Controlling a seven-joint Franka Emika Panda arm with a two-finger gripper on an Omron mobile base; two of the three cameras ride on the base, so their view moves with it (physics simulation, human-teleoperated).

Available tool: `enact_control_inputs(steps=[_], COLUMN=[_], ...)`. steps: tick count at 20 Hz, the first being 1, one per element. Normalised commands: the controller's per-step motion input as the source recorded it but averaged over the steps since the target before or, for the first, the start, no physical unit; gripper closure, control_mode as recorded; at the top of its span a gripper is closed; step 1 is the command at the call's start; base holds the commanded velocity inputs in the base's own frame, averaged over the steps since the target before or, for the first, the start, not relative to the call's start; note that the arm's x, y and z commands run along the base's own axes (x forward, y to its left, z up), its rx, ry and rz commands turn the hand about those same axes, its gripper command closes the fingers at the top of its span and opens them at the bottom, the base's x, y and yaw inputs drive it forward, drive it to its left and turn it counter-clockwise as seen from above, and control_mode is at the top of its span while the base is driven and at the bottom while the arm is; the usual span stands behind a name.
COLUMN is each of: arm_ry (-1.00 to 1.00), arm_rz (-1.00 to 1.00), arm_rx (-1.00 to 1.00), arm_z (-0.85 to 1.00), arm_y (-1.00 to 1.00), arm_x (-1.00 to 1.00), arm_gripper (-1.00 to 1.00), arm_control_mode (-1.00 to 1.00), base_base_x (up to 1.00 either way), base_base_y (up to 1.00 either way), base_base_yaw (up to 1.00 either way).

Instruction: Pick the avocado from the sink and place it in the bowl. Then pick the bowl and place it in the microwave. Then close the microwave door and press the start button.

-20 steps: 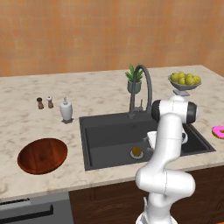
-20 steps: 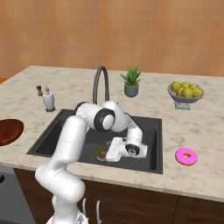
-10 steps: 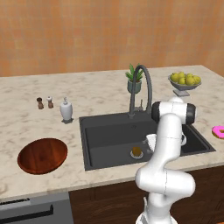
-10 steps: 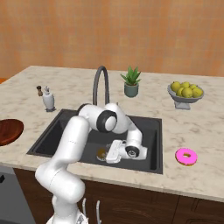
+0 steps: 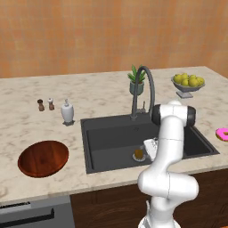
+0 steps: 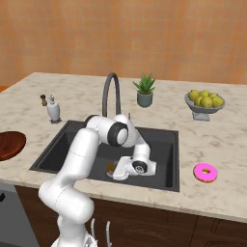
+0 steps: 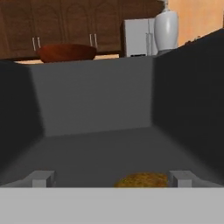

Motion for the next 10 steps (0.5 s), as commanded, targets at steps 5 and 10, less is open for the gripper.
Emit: enact_control_inputs(steps=[5, 10], arm_ry=[0.03, 0.0], arm_rz=[0.0, 0.0], arm_rx=[0.0, 0.0], arm_z=[-0.22, -0.33], arm_y=[0.0, 0.0], arm_x=[0.19, 0.08], arm_gripper=[-1.0, -1.0], arm_control_mode=[-1.0, -1.0], base_base_x=[0.0, 0.0], base_base_y=[0.0, 0.0], base_base_yaw=[0.0, 0.0])
